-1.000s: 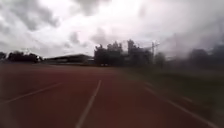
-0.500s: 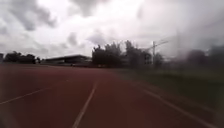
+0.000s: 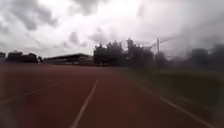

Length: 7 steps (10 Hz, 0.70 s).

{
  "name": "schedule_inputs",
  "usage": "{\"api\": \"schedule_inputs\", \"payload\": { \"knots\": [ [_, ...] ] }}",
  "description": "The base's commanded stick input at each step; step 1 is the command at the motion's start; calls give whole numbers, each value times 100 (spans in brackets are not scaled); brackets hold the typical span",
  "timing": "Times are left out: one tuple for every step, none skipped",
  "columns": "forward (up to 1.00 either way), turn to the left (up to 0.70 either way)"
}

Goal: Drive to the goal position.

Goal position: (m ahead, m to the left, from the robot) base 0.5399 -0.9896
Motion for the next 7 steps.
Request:
{"api": "schedule_inputs", "payload": {
  "knots": [
    [85,0],
    [85,0],
    [85,0],
    [85,0],
    [96,0],
    [100,0],
    [100,0]
  ]
}}
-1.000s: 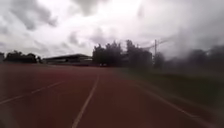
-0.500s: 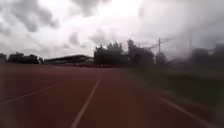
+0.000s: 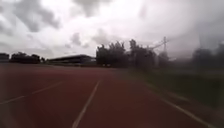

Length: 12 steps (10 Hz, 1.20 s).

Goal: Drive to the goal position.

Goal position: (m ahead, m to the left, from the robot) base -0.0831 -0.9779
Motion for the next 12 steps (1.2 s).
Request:
{"api": "schedule_inputs", "payload": {
  "knots": [
    [100,0],
    [100,-8],
    [100,-31],
    [100,-14],
    [100,-2],
    [100,0],
    [100,0],
    [100,0],
    [100,0],
    [100,0],
    [100,-7],
    [100,-23]
  ]
}}
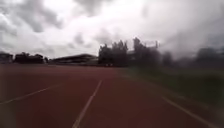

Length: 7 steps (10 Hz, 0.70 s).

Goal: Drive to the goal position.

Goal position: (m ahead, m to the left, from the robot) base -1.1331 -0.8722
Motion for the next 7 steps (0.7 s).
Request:
{"api": "schedule_inputs", "payload": {
  "knots": [
    [100,-28],
    [100,0],
    [100,0],
    [100,0],
    [100,0],
    [100,0],
    [100,0]
  ]
}}
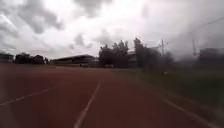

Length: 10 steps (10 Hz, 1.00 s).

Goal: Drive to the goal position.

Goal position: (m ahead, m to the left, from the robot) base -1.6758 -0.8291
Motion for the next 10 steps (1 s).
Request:
{"api": "schedule_inputs", "payload": {
  "knots": [
    [100,0],
    [100,0],
    [100,-2],
    [100,-8],
    [100,-23],
    [100,-33],
    [100,-33],
    [100,-9],
    [100,0],
    [100,0]
  ]
}}
